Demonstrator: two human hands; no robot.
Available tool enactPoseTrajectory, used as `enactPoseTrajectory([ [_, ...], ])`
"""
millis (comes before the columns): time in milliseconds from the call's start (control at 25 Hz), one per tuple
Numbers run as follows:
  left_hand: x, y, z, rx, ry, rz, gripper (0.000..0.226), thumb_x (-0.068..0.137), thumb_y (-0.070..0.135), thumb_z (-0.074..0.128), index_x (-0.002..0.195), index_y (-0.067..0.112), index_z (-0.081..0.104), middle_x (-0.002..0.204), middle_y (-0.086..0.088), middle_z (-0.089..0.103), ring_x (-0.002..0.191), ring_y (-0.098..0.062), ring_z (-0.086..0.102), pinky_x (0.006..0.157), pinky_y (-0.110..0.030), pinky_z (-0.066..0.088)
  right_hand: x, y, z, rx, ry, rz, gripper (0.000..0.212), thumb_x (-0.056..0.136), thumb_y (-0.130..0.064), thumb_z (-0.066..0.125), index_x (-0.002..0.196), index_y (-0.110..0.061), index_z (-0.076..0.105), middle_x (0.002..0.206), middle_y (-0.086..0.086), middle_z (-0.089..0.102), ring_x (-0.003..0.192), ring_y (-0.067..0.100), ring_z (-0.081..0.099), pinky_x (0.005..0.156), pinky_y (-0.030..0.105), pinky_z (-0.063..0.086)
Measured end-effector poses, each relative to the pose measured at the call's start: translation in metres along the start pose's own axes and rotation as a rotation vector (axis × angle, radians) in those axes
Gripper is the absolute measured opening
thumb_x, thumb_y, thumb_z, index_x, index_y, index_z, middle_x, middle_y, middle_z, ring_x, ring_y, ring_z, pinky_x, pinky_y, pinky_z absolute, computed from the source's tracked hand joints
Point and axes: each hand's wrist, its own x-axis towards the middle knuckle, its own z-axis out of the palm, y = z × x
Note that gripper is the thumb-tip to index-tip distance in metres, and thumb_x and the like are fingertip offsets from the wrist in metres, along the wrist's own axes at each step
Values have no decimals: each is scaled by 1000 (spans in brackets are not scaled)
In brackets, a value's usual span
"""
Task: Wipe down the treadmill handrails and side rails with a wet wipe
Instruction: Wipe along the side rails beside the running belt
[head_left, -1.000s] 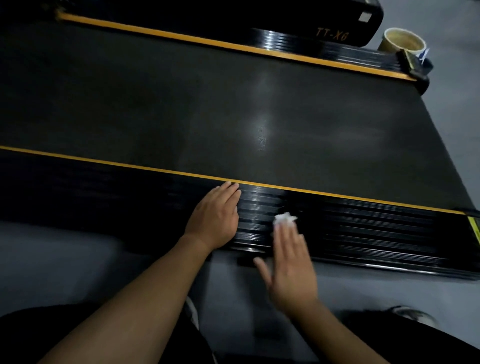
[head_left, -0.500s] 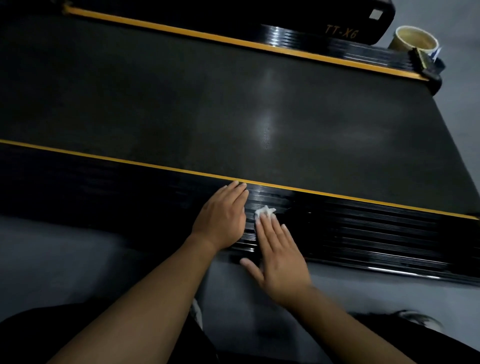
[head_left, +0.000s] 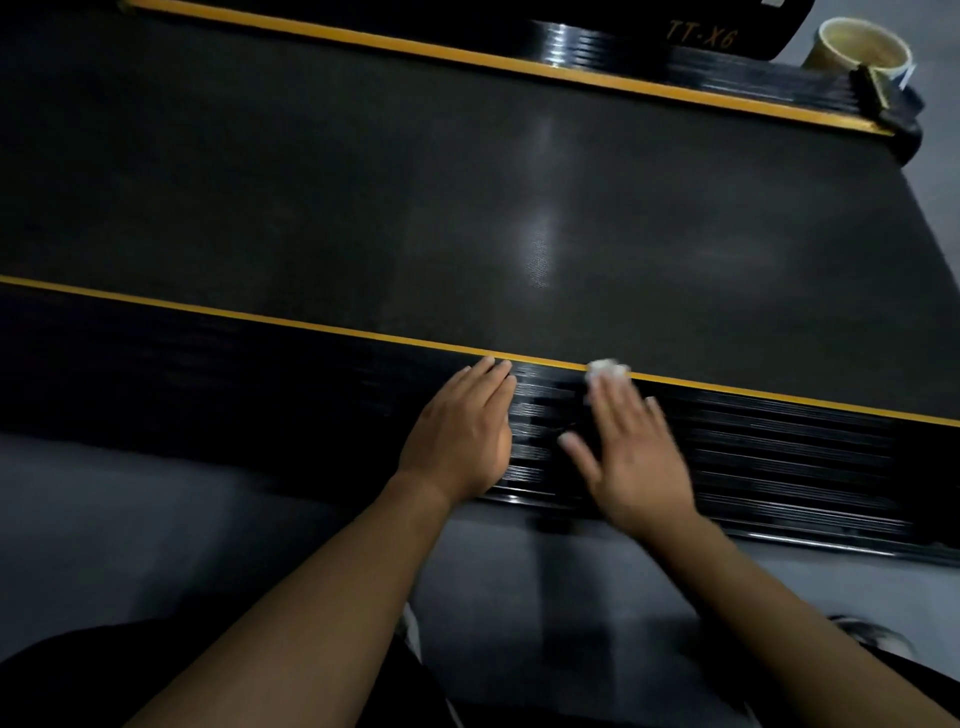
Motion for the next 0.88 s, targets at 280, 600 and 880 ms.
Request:
enactPoseTrajectory([
  [280,0,-3,5,-12,-2,6,54,91,18,43,139,-2,59,148,-18,56,144,-31,46,119,-47,37,13,-31,7,-2,-63,-170,84,102,-70,16,163,-12,23,170,4,14,158,22,13,128,44,15],
  [600,-2,-3,-1,-83,16,-62,56,90,16,37,135,-5,61,143,-20,60,138,-34,52,117,-47,42,31,-77,14,95,-64,-77,79,103,-58,10,162,-8,23,170,10,13,159,25,9,128,45,16],
  [880,-18,-82,-37,102,-87,76,53,99,32,40,142,7,59,152,-10,53,145,-30,45,119,-48,36,23,-75,11,29,-11,141,87,101,-64,16,161,-2,23,170,14,15,158,29,13,126,46,19],
])
